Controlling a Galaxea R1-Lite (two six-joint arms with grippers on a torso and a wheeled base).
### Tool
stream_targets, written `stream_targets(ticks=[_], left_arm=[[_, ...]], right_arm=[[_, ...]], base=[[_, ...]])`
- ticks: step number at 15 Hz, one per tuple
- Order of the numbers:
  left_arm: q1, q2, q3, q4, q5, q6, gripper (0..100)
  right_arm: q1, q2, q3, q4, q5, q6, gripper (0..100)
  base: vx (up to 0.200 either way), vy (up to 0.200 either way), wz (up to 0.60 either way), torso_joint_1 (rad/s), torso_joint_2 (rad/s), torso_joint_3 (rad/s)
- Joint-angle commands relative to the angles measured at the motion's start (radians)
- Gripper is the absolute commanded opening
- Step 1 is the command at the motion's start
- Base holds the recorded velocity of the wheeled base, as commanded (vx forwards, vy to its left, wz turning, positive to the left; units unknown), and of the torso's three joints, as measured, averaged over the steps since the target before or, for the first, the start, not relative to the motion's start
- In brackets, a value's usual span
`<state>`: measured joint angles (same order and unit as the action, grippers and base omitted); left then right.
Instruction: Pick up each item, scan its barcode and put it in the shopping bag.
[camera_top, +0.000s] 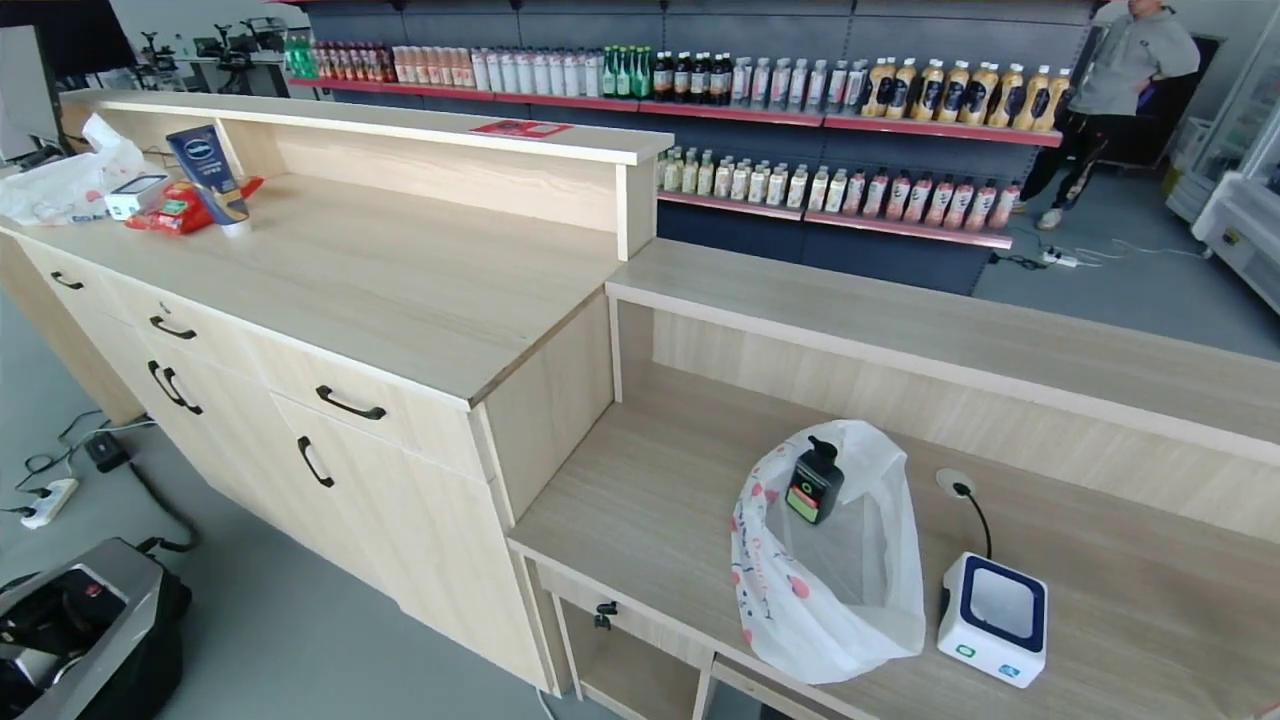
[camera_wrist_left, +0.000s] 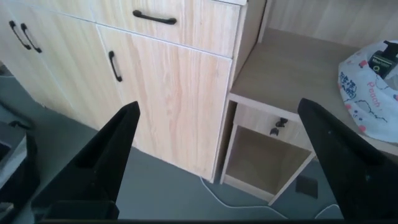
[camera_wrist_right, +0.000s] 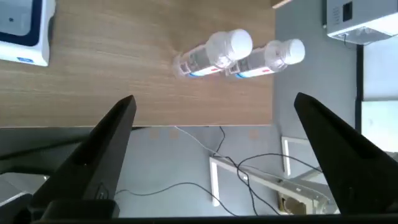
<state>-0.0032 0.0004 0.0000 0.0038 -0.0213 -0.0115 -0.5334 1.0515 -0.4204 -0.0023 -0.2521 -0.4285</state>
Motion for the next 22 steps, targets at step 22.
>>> stream_targets(ticks=[22], left_arm=[[0.000,0.001,0.000,-0.001,0.000,-0.001,100]], right_arm=[[-0.392,0.087,0.061,-0.110,0.732,-0.203,100]], base=[[0.000,0.000,-0.05,0.000,0.00,0.000]])
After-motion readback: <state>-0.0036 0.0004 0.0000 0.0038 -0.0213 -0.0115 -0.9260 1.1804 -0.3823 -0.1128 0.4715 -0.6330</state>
